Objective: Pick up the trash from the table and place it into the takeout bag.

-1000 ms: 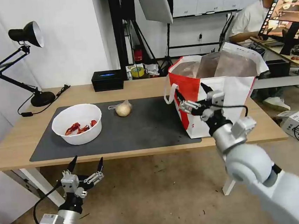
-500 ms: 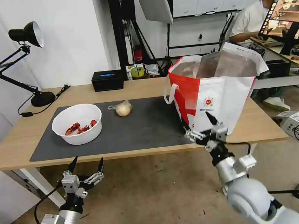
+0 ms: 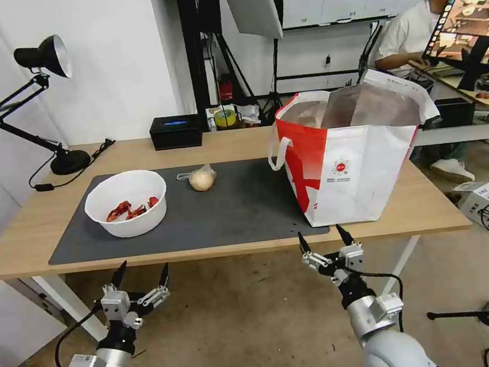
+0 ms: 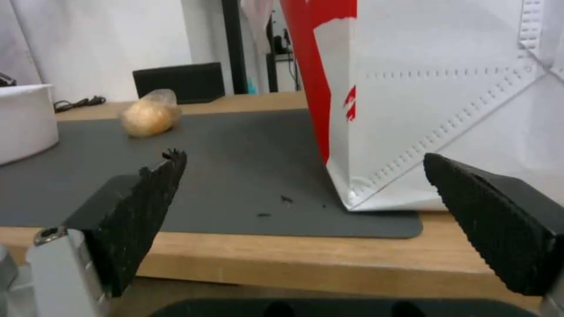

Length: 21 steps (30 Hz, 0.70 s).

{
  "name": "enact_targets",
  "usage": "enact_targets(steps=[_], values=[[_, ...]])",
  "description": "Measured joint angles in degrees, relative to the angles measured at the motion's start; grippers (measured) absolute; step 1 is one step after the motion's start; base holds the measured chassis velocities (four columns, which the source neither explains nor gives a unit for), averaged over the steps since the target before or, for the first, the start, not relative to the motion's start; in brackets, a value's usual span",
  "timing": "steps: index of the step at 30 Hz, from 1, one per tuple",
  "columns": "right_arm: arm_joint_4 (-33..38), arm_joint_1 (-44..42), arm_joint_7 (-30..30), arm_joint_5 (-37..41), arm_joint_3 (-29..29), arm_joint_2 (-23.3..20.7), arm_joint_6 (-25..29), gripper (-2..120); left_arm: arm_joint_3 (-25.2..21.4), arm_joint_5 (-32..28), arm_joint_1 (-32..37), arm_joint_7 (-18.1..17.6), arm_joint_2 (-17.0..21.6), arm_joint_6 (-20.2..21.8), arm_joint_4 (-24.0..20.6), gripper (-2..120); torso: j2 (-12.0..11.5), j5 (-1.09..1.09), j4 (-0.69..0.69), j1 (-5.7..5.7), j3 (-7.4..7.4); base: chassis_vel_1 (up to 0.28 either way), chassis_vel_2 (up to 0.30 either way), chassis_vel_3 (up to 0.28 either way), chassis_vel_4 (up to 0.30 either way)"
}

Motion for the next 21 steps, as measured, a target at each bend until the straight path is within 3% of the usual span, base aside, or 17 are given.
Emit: enact_targets(steps=[12, 21], values=[[-1.2, 2.5, -0.2, 0.0, -1.8, 1.0, -0.8, 100, 0.0, -0.1, -0.7, 0.1, -0.2, -0.1, 0.4, 100, 0.0, 0.01, -0.01, 0.0, 0.0, 0.0, 0.0, 0.0, 0.0], [-2.5, 9.2, -0.8, 0.6, -5.8, 1.2, -3.7, 100, 0.2, -0.1, -1.5, 0.3, -0.2, -0.7, 1.1, 100, 0.0, 0.0, 0.0, 0.0, 0.0, 0.0, 0.0, 0.0, 0.0]])
